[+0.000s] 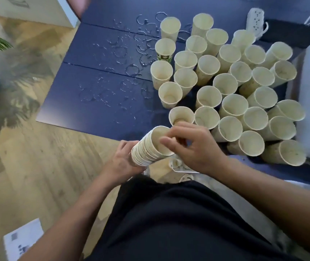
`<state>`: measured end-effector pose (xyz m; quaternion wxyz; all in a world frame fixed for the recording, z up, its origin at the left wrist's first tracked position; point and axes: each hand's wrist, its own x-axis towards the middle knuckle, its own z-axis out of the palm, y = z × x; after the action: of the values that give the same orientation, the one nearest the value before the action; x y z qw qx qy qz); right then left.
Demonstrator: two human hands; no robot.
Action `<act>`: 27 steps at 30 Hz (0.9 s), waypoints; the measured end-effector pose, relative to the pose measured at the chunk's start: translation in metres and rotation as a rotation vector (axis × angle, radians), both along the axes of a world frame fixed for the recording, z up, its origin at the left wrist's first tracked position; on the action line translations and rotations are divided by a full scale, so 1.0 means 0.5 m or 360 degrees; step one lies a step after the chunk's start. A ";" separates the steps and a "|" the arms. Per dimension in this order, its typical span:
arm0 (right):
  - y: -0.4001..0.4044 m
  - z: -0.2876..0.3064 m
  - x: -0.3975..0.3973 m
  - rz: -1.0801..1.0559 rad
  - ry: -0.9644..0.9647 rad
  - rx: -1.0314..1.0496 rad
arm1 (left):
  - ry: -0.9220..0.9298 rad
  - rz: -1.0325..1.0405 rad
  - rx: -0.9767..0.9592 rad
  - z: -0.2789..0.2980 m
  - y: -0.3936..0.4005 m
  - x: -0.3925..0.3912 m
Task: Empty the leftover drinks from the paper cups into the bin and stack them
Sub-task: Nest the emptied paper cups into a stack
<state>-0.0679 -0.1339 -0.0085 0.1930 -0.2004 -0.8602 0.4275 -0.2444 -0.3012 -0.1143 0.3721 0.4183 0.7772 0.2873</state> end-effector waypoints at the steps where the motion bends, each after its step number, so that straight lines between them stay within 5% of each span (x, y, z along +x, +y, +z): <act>1: -0.005 -0.010 0.010 -0.0226 0.0017 -0.0053 | 0.0016 -0.0104 -0.0008 -0.013 0.006 -0.003; 5: -0.027 -0.054 0.067 -0.0648 -0.0292 -0.0393 | 0.0037 -0.0440 0.0083 -0.065 0.016 0.018; 10: -0.057 -0.092 0.177 -0.0388 -0.0796 -0.0779 | 0.0005 -0.0728 -0.0016 -0.122 0.056 0.098; 18: -0.064 -0.202 0.316 -0.0826 -0.0869 -0.1391 | 0.0174 -0.1126 -0.0187 -0.192 0.144 0.250; 22: -0.080 -0.284 0.341 -0.1097 -0.0697 -0.1625 | 0.0190 -0.0915 -0.0466 -0.247 0.141 0.285; 27: -0.095 -0.379 0.317 -0.1441 -0.0534 -0.1757 | -0.0130 -0.0482 -0.0651 -0.274 0.150 0.317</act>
<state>0.0908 -0.1813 -0.1980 0.0873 -0.6669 -0.3704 0.6407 -0.0860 -0.2265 -0.2512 0.5189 0.4339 0.7320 0.0819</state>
